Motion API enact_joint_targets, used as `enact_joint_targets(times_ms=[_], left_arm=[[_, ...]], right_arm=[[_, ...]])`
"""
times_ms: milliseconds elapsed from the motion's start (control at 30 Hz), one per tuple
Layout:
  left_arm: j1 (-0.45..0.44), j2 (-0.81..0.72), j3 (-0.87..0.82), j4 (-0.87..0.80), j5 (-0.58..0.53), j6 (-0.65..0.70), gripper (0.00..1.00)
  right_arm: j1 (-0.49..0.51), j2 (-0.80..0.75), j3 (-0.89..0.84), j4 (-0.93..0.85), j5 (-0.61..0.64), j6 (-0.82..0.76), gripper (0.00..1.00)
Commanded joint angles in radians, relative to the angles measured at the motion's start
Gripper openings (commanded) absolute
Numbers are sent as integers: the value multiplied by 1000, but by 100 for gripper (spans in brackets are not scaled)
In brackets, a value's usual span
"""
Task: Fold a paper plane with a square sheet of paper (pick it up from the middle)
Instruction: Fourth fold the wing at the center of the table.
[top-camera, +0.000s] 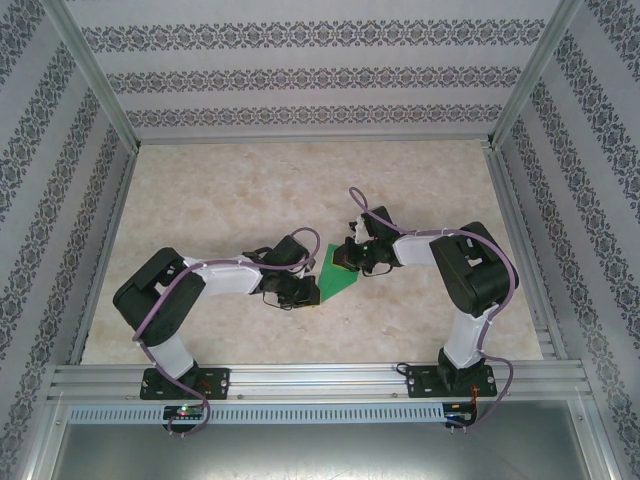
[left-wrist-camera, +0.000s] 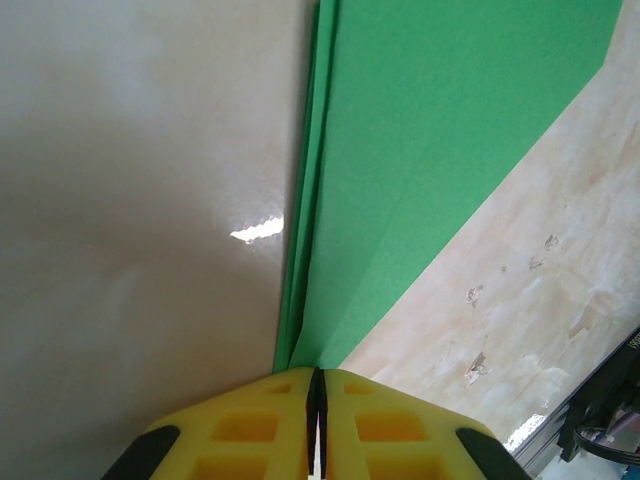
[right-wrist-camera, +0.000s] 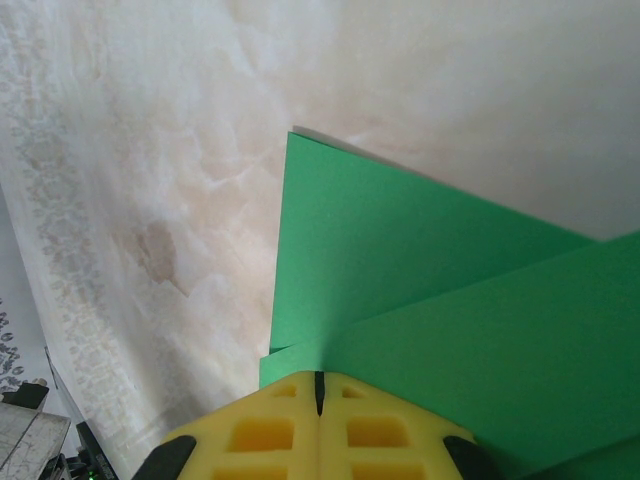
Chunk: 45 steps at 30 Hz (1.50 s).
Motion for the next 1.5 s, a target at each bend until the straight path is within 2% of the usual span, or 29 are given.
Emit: enact_joint_targets(times_ms=[0,300,600,933,1200,1467], left_arm=[[9,-16,-45,-66,-29,-9,13],[14,-107,-13,56,-11,-12,14],[14,12,42,21,-14,-7,9],[20,-1,-12,-36,-68,3,0],[51,-47,-95,83,-5,-33,0],[52,-109,-94,158,23,-36,2]], right_arm=[[9,74,-32,-133,142,-22,0],[9,72,-36,-120,145,-14,0],[10,68,-36,-114,139,-8,0],[7,49,-21,-146,158,-21,0],[1,59,-24,-151,171,-23,0],[5,62,-24,-143,167,-17,0]])
